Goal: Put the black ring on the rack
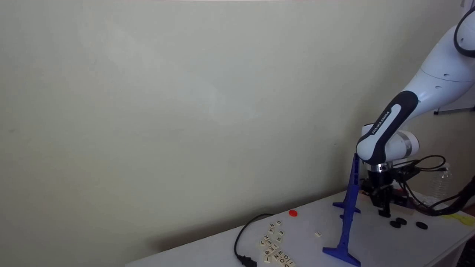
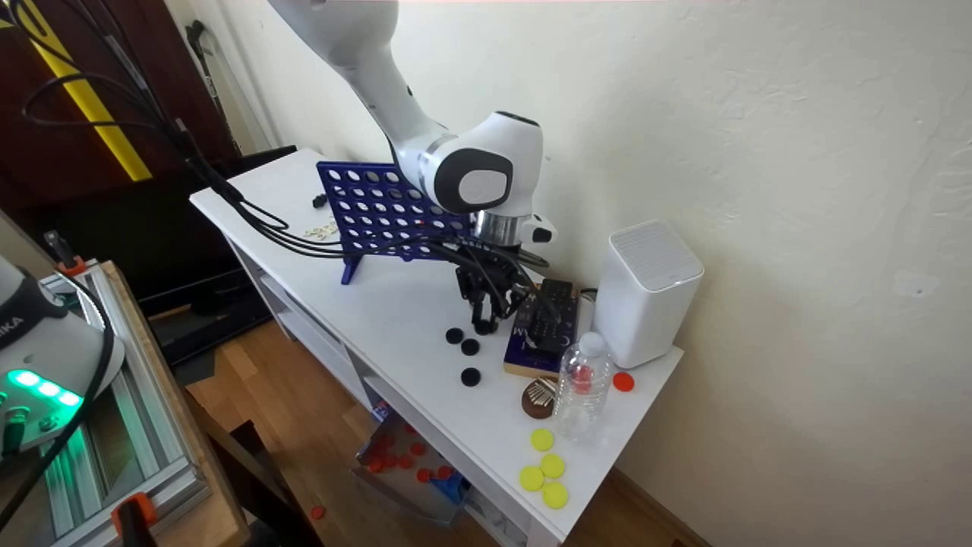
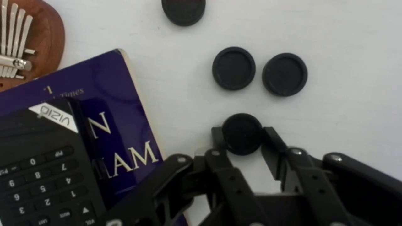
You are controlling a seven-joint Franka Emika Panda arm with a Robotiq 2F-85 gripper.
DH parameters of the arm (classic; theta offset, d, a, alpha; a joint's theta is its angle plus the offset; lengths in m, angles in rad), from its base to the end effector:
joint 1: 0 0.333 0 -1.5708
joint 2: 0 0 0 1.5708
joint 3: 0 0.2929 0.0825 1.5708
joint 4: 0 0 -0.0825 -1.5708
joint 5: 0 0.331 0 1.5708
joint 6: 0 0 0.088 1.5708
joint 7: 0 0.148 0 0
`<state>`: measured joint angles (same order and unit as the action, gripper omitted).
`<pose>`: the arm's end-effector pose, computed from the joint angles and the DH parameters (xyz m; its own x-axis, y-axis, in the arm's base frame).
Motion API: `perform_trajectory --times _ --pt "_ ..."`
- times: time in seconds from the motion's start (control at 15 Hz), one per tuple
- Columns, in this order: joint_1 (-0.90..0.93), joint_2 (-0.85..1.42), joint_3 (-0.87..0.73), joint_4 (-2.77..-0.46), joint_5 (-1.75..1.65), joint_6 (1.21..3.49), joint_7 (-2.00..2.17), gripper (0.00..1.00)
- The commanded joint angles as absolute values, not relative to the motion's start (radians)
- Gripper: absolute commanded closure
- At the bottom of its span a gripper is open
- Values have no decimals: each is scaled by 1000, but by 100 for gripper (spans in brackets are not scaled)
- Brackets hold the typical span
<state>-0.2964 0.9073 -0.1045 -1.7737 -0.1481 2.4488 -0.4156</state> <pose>0.5092 -0.2234 0.0272 0.9473 0.1575 -0.2788 0.1747 -0.9839 0.0376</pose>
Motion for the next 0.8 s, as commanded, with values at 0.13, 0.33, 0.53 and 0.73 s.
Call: perform_trajectory --times 0.13,0.33,0.53,0.73 --pt "-319 918 -91 -1768 -142 2464 -415 90" --pt "-350 852 -79 -1850 -131 2526 -442 90" --pt "-411 774 -56 -1962 -113 2654 -481 90" --pt "-479 684 -21 -2086 -104 2772 -520 90"
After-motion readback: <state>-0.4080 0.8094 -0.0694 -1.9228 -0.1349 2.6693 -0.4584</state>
